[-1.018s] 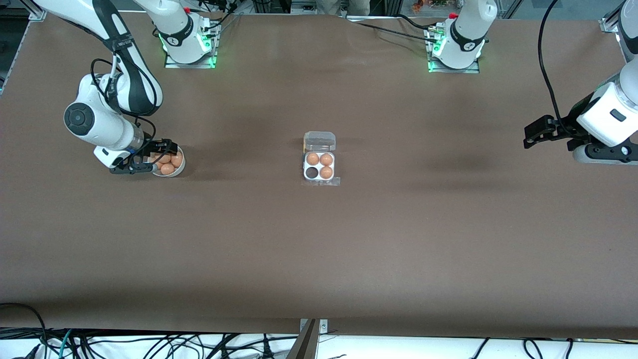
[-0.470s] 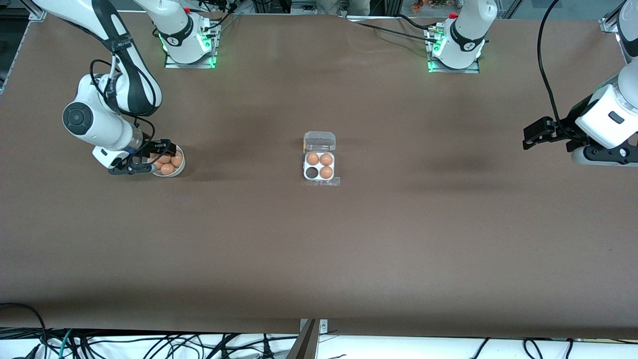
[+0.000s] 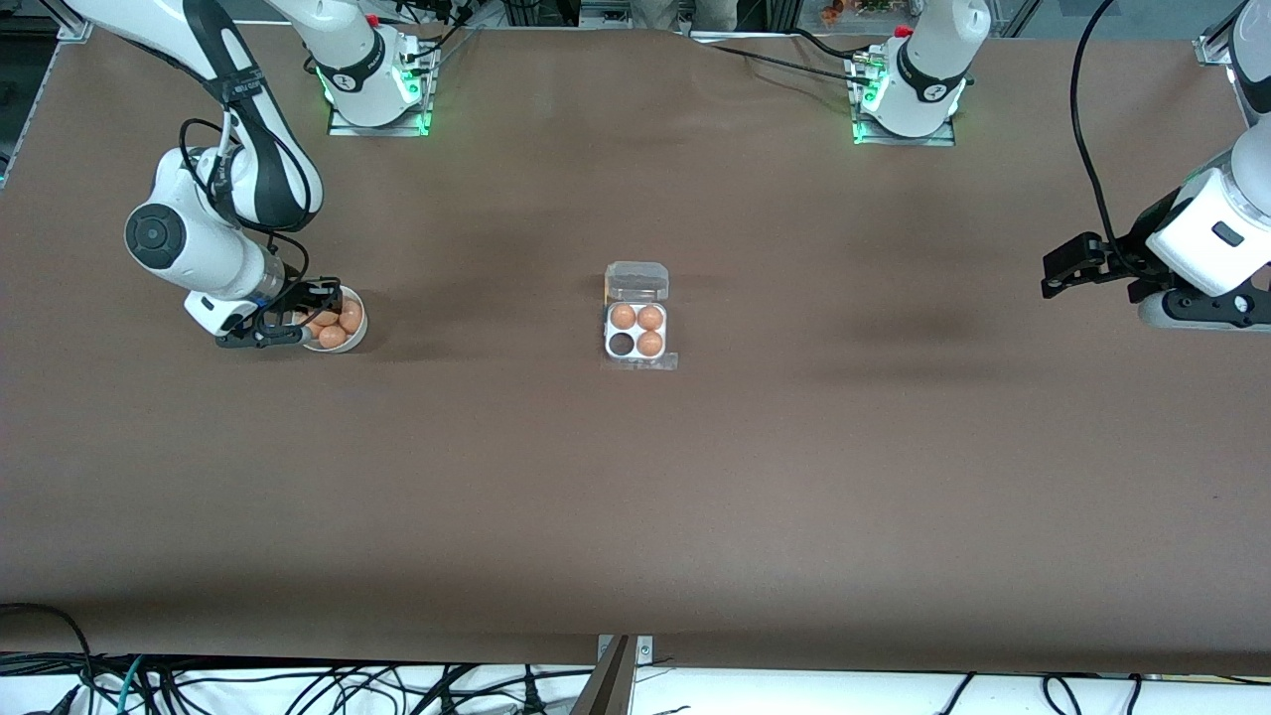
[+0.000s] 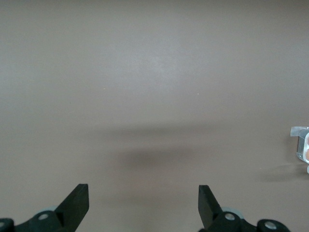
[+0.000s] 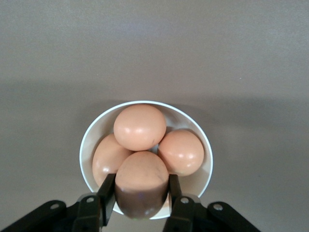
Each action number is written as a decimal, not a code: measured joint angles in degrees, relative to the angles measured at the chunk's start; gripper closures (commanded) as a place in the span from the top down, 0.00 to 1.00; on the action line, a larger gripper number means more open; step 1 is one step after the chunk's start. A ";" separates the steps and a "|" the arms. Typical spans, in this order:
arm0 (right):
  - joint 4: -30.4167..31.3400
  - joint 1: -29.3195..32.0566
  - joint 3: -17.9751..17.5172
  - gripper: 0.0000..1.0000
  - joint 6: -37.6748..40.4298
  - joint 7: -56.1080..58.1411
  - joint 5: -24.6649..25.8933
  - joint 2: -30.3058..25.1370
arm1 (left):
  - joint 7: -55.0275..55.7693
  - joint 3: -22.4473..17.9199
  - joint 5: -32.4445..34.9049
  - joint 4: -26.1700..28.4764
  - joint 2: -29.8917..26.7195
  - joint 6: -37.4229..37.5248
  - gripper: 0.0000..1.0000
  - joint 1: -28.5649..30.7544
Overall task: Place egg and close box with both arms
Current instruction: 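Lift the brown egg out of the bowl with the right gripper, then carry the egg with the right gripper over the plastic carton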
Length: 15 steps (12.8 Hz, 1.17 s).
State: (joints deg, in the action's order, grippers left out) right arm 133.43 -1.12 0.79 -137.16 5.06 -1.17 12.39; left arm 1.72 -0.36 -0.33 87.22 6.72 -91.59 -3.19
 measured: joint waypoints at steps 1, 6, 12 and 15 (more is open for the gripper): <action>-0.04 0.00 -0.01 0.00 -0.04 0.00 0.00 0.00 | 0.00 0.00 0.00 0.00 0.00 0.00 1.00 0.00; -8.84 -0.03 -0.13 0.00 14.97 -0.25 0.01 -3.53 | 0.00 0.00 0.00 0.00 0.02 0.00 1.00 0.02; -34.68 -0.11 -0.48 0.00 46.84 -3.27 0.00 -7.61 | 0.00 0.00 0.00 0.00 0.04 -0.03 1.00 0.06; -44.27 -2.98 -1.35 0.00 53.46 -8.91 -0.42 -7.07 | 0.00 -0.07 0.00 0.00 0.08 -0.05 1.00 0.12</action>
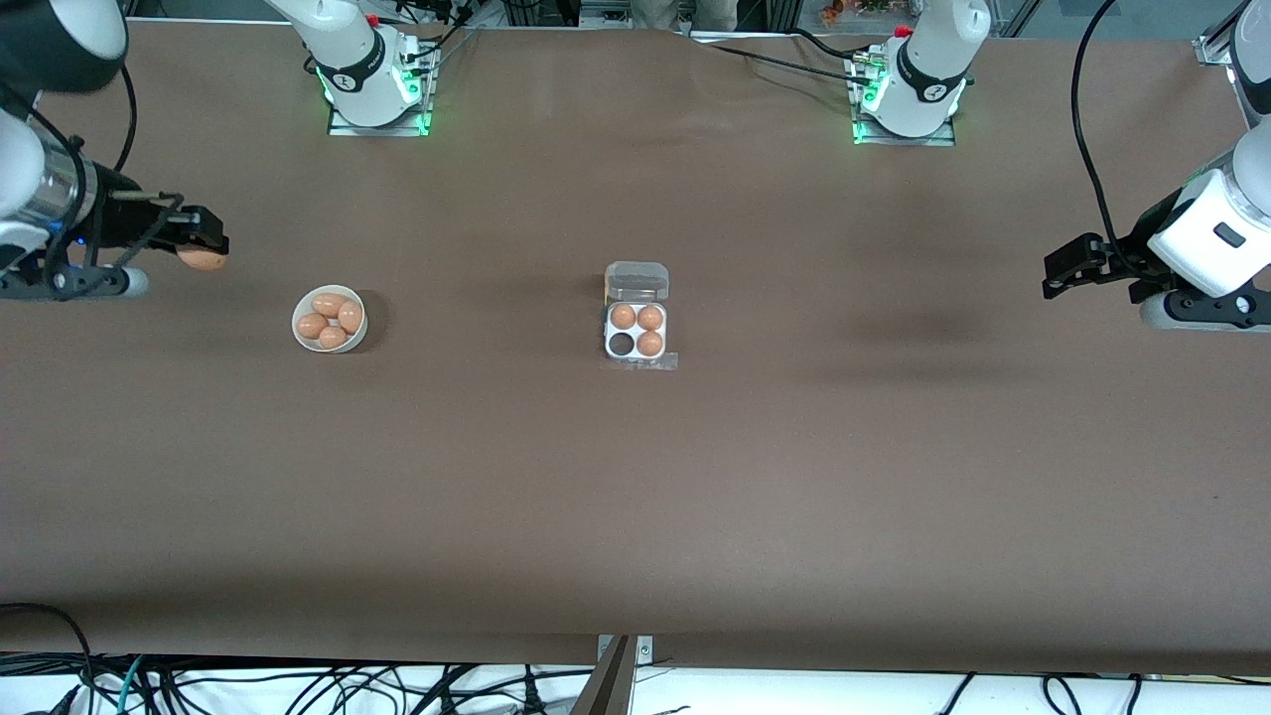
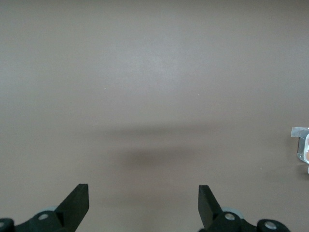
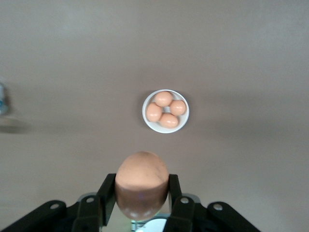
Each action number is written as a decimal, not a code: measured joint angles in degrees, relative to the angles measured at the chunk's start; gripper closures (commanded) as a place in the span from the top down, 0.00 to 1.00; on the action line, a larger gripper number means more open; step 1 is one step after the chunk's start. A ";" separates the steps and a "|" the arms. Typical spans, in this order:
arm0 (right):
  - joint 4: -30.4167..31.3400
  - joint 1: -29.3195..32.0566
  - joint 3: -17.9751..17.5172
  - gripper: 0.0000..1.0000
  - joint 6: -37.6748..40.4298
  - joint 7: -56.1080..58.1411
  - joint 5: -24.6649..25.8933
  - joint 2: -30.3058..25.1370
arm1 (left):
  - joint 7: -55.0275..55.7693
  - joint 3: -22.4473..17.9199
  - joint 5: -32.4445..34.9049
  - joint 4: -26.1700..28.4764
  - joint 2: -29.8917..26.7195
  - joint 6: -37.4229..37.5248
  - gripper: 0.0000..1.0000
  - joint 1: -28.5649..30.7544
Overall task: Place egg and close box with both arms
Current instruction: 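Carry the egg with the right gripper over the plastic carton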
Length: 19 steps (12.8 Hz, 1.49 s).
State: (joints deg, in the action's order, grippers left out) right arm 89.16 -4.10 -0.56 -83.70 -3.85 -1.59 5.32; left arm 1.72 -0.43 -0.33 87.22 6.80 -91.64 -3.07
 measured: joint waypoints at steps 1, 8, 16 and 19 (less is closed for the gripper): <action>-1.73 -2.27 -0.40 0.00 0.31 -3.52 -0.13 0.82 | 0.00 -0.01 0.00 0.00 0.13 0.00 1.00 0.01; -12.64 -21.49 -1.69 0.00 -11.99 -27.06 -2.82 20.92 | 0.00 -0.02 0.00 0.00 0.59 -0.20 1.00 -0.01; -16.40 -30.58 -1.65 0.00 -29.80 -37.55 -5.84 36.52 | 0.00 0.04 0.00 0.00 0.59 -0.25 1.00 -0.09; -16.51 -33.85 -1.64 0.00 -32.15 -41.48 -5.85 39.81 | 0.00 0.09 0.00 0.00 0.59 -0.25 1.00 -0.12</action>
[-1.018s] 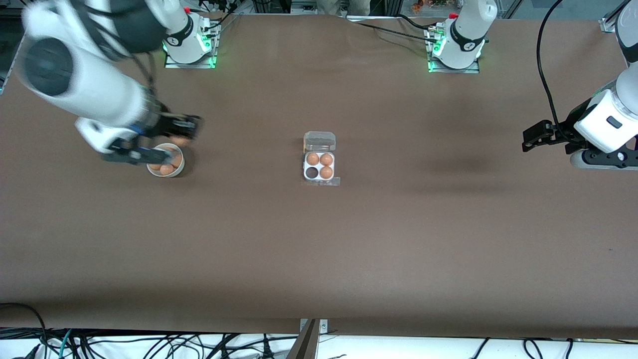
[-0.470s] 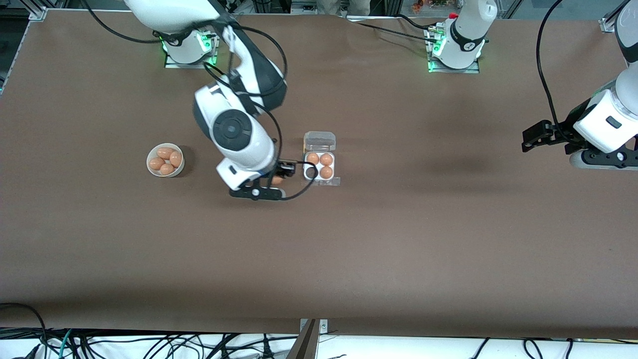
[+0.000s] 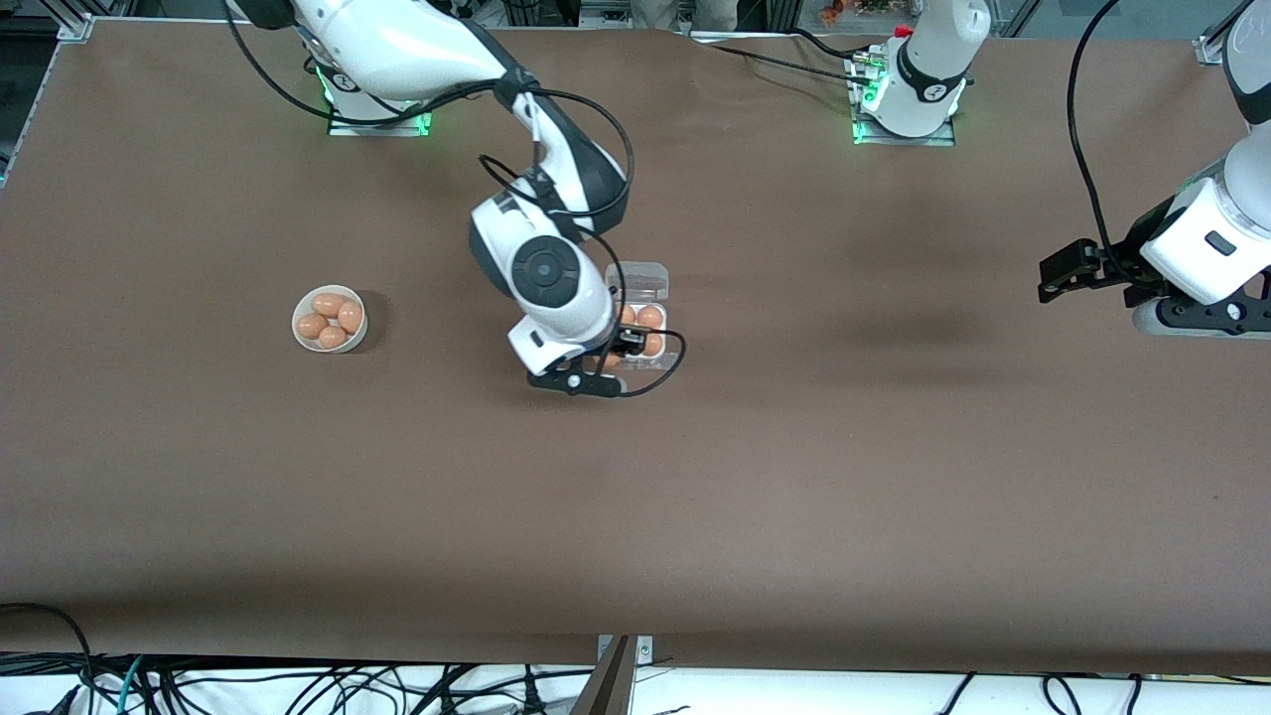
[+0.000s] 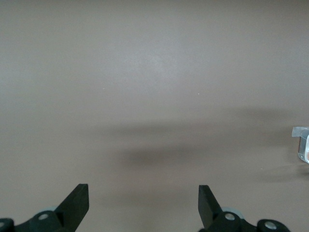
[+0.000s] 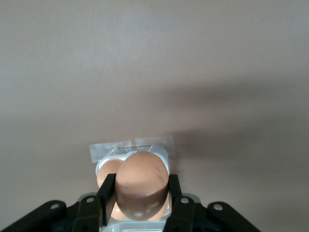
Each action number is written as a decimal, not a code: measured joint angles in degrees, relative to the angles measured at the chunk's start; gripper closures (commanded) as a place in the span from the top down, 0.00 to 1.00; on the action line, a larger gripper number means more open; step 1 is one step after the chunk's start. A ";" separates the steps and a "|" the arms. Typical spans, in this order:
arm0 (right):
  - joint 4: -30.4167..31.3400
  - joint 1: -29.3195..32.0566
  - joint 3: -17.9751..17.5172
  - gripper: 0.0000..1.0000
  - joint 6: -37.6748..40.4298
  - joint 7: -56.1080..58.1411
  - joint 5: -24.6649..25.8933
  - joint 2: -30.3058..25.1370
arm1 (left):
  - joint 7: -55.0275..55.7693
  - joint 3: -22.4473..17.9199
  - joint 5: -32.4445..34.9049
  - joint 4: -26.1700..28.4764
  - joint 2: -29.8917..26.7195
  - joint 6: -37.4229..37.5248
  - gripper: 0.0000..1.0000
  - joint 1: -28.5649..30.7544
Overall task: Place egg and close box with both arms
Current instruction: 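Carry the egg with the right gripper over the plastic carton, then lower the egg into the empty carton slot and open the right gripper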
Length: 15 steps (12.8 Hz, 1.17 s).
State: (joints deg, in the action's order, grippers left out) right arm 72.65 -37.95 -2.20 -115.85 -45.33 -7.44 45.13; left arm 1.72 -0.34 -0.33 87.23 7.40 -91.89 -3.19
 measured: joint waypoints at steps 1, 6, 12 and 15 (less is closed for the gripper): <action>-0.01 -0.95 0.01 0.00 -0.25 -0.93 0.01 1.16 | 0.00 0.00 0.00 0.00 0.00 0.00 1.00 0.00; 0.06 -2.50 0.17 0.00 -1.04 -2.39 0.08 3.39 | 0.00 0.01 0.00 0.00 0.00 0.00 1.00 -0.01; 0.41 -2.71 0.30 1.00 -1.47 -3.03 0.47 3.42 | 0.00 0.07 0.00 0.00 0.00 0.00 1.00 -0.10; 0.36 -2.71 0.43 1.00 -1.63 -3.08 0.47 3.41 | 0.00 0.89 0.00 0.00 0.00 0.00 1.00 -0.25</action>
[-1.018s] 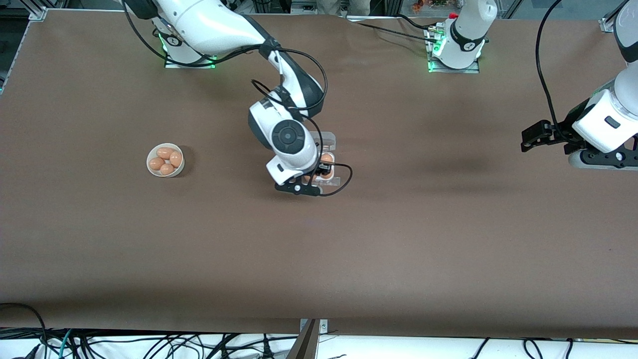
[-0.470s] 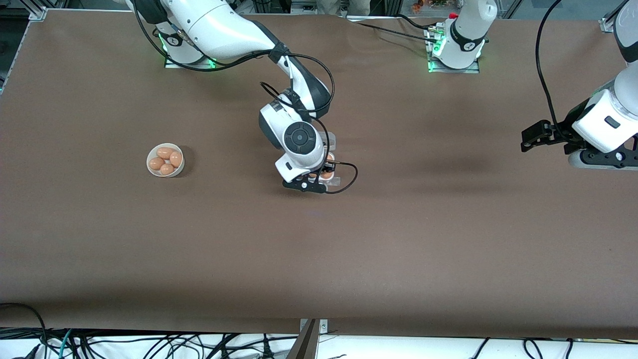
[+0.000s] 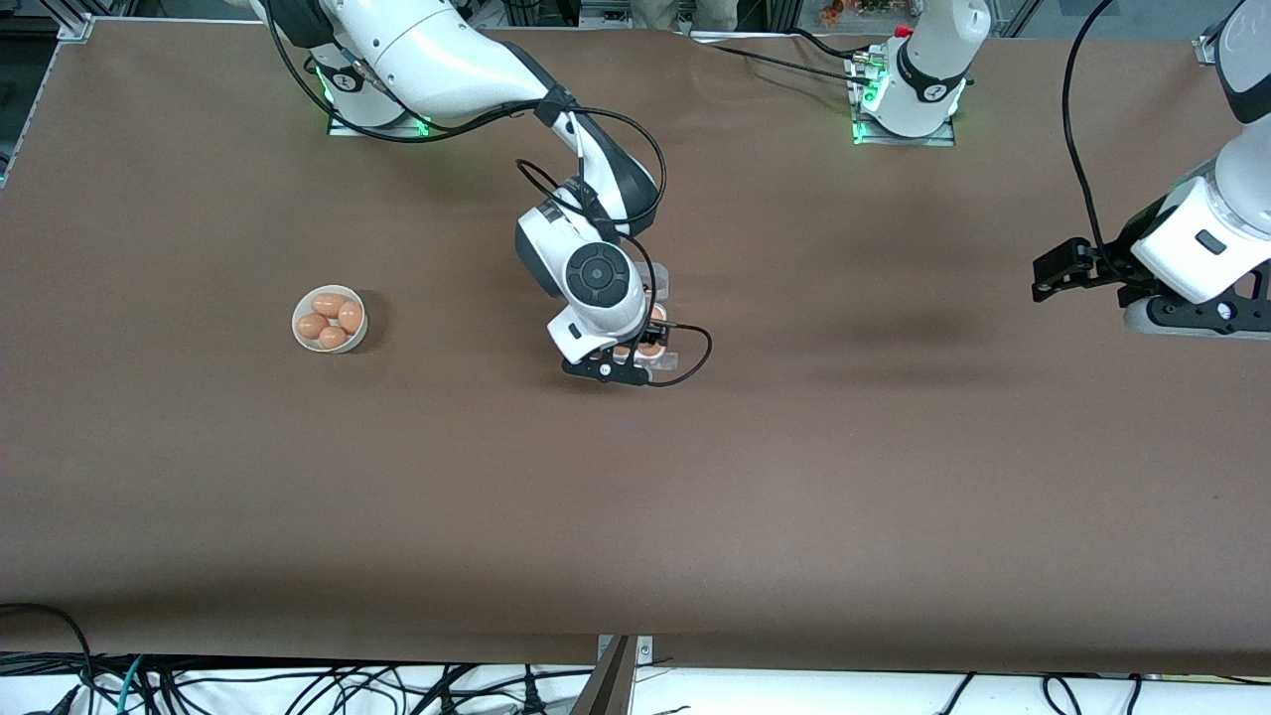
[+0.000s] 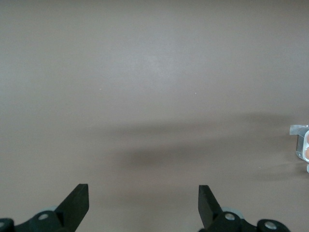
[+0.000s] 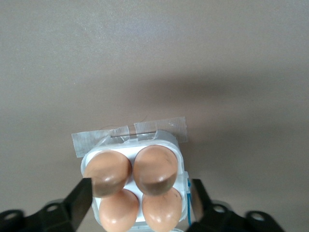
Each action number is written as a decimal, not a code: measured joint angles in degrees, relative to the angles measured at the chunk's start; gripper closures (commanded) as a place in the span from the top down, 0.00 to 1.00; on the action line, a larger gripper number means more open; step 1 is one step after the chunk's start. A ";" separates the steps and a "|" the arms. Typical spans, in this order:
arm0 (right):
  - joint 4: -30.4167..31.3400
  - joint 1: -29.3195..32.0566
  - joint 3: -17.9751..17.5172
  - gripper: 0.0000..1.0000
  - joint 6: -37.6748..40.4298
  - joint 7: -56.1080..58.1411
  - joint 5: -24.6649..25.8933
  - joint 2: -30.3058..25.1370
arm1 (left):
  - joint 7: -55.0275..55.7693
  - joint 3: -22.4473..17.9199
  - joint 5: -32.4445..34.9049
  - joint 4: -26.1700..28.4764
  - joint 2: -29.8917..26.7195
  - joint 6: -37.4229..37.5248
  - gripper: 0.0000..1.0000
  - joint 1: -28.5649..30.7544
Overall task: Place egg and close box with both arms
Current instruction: 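Lower the egg into the empty carton slot and open the right gripper, then withdraw the right gripper while the left gripper reaches the carton lid, then fold the carton lid shut with the left gripper while the right gripper rests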
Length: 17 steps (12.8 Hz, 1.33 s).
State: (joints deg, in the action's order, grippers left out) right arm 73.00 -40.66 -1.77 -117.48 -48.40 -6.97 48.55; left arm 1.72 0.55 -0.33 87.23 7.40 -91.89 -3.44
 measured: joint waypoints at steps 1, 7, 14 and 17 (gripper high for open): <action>-0.16 0.01 0.21 1.00 0.02 0.00 0.01 -0.06 | 0.38 0.50 -0.11 0.00 0.00 0.00 1.00 -0.03; -0.99 2.22 5.31 1.00 15.99 6.88 0.08 -8.68 | 13.25 7.07 -14.37 0.09 1.32 4.60 0.28 -0.29; 16.99 3.00 20.05 1.00 22.86 26.48 0.05 -30.13 | 37.46 19.09 -23.21 -0.04 11.72 5.67 0.00 -7.77; 21.10 3.08 27.70 1.00 27.56 34.26 0.12 -35.72 | 43.52 19.16 -23.22 -2.39 19.68 1.07 0.00 -15.75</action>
State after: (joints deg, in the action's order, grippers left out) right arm 94.11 -37.58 25.93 -89.93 -14.15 -6.85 12.82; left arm 45.24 19.72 -23.56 84.83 27.07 -90.82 -19.20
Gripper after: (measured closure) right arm 0.000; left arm 0.991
